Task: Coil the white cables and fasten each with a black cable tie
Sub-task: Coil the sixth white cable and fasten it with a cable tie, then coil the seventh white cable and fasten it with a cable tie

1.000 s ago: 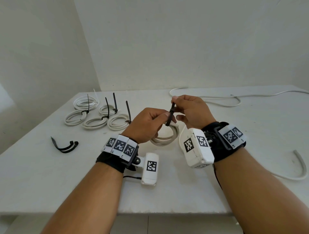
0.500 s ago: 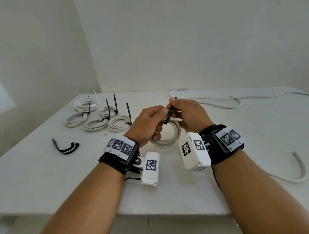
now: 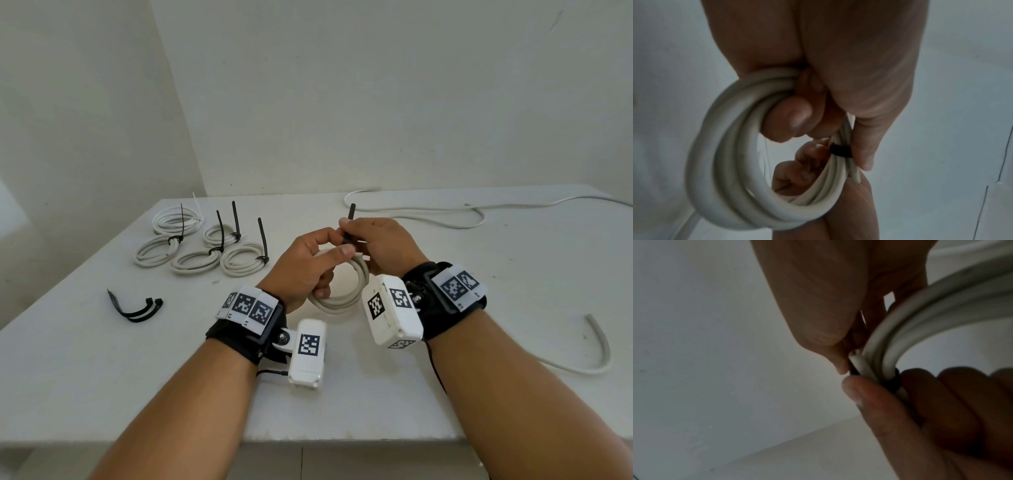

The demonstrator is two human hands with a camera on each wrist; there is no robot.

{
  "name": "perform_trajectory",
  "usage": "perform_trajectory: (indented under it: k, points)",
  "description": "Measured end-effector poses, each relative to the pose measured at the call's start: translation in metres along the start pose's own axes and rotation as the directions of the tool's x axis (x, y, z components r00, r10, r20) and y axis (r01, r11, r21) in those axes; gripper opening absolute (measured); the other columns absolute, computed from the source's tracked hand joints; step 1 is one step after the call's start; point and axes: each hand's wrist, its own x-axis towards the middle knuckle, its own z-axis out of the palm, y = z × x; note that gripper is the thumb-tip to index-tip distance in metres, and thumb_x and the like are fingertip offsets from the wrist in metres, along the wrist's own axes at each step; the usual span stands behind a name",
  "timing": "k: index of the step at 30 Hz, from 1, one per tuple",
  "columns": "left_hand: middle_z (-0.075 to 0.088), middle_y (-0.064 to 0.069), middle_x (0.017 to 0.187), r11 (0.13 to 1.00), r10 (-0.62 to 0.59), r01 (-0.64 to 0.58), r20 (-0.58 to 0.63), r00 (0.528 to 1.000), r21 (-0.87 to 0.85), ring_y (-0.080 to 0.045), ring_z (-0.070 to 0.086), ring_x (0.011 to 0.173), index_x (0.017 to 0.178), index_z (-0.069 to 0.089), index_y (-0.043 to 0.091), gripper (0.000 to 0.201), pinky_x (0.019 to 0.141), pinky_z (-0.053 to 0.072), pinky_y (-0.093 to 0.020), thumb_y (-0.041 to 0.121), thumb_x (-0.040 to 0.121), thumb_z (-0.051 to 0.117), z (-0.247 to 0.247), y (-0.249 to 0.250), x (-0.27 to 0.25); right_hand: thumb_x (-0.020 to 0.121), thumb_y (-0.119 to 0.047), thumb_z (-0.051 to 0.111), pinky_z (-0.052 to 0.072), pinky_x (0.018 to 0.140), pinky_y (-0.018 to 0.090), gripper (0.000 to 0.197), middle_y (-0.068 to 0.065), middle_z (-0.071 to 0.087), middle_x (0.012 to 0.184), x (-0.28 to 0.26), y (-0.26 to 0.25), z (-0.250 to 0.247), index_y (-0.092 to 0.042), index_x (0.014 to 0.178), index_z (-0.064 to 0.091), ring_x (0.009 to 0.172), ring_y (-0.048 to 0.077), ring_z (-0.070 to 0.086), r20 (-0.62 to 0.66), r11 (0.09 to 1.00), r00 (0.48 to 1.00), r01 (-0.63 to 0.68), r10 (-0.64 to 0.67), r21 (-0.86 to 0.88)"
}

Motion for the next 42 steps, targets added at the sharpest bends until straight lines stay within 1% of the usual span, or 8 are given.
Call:
perform_trajectory:
  k: [10, 15, 17, 20, 23, 26, 35, 42]
  points:
    - [0.025, 0.007, 0.046, 0.999, -0.020, 0.021, 0.024, 1.000, -0.036, -0.007, 0.017, 0.035, 0.085, 0.048, 0.015, 0.017, 0.038, 0.022, -0.015, 0.009, 0.099, 0.054, -0.004, -0.002, -0.002, 0.095, -0.023, 0.064, 0.046, 0.045, 0.020, 0.029, 0.006, 0.064, 0.064, 0.005, 0.001, 0.010, 0.004, 0.090, 0.072, 0.043, 0.010, 0.056, -0.100, 0.997, 0.993, -0.061, 0.055, -0.055]
    - [0.026, 0.005, 0.048, 1.000, -0.005, 0.005, -0.097, 0.995, 0.003, -0.009, 0.020, 0.037, 0.089, 0.055, 0.009, 0.009, 0.041, 0.022, -0.018, 0.012, 0.098, 0.058, -0.006, -0.004, -0.001, 0.096, -0.040, 0.059, 0.052, 0.070, 0.031, 0.039, 0.004, 0.071, 0.080, 0.016, -0.012, -0.007, -0.004, 0.093, 0.074, 0.070, 0.019, 0.067, -0.027, 0.955, 0.983, -0.180, 0.179, -0.235]
    - [0.032, 0.006, 0.049, 0.999, 0.034, -0.028, -0.200, 0.979, 0.033, -0.011, 0.024, 0.040, 0.095, 0.057, 0.007, 0.010, 0.043, 0.026, -0.022, 0.015, 0.099, 0.054, -0.007, -0.003, 0.003, 0.093, -0.044, 0.059, 0.049, 0.067, 0.030, 0.037, 0.002, 0.070, 0.085, 0.024, -0.014, -0.026, -0.010, 0.091, 0.072, 0.075, 0.019, 0.065, -0.112, 0.866, 0.977, -0.213, 0.182, -0.453]
    - [0.042, 0.004, 0.058, 1.000, 0.029, -0.028, -0.297, 0.954, 0.007, -0.010, 0.032, 0.047, 0.096, 0.054, 0.007, 0.018, 0.047, 0.032, -0.024, 0.013, 0.101, 0.038, -0.013, 0.001, 0.012, 0.092, -0.047, 0.061, 0.049, 0.071, 0.031, 0.042, 0.013, 0.064, 0.113, 0.025, -0.016, -0.056, -0.009, 0.111, 0.064, 0.097, 0.030, 0.061, -0.218, 0.519, 0.964, -0.264, 0.149, -0.813]
    - [0.052, 0.002, 0.066, 0.980, 0.048, 0.023, -0.343, 0.938, 0.200, -0.010, 0.043, 0.055, 0.097, 0.057, 0.017, 0.023, 0.055, 0.034, -0.024, 0.010, 0.097, 0.034, -0.014, 0.000, 0.020, 0.088, -0.058, 0.063, 0.041, 0.103, 0.036, 0.076, 0.017, 0.050, 0.145, 0.013, -0.013, -0.084, -0.004, 0.139, 0.049, 0.130, 0.033, 0.049, -0.311, 0.307, 0.917, -0.379, 0.249, -0.873]
    - [0.057, 0.002, 0.070, 0.930, 0.070, 0.067, -0.354, 0.933, 0.361, -0.003, 0.052, 0.058, 0.105, 0.055, 0.014, 0.020, 0.052, 0.038, -0.014, 0.010, 0.099, 0.037, -0.010, 0.000, 0.032, 0.080, -0.072, 0.059, 0.042, 0.106, 0.038, 0.082, 0.015, 0.054, 0.139, 0.003, -0.006, -0.102, -0.005, 0.129, 0.056, 0.127, 0.032, 0.052, -0.327, 0.234, 0.866, -0.431, 0.378, -0.871]
    - [0.067, -0.007, 0.118, 0.534, 0.019, 0.288, -0.352, 0.936, 0.795, -0.027, 0.063, 0.096, 0.119, 0.059, 0.022, 0.027, 0.069, 0.041, -0.026, 0.015, 0.097, 0.045, -0.046, 0.003, 0.097, 0.080, -0.067, 0.064, 0.040, 0.108, 0.043, 0.107, 0.020, 0.035, 0.155, -0.005, -0.008, -0.106, 0.003, 0.151, 0.025, 0.141, 0.036, 0.038, -0.317, 0.306, 0.765, -0.547, 0.561, -0.779]
    - [0.057, -0.022, 0.128, 0.182, -0.067, 0.459, -0.454, 0.888, 0.870, -0.037, 0.059, 0.113, 0.139, 0.034, -0.001, 0.049, 0.082, 0.047, -0.039, 0.015, 0.096, 0.054, -0.064, -0.009, 0.131, 0.077, -0.075, 0.059, 0.030, 0.112, 0.037, 0.104, 0.017, 0.031, 0.157, -0.003, -0.011, -0.114, -0.005, 0.150, 0.033, 0.145, 0.032, 0.031, -0.332, 0.151, 0.824, -0.441, 0.459, -0.885]
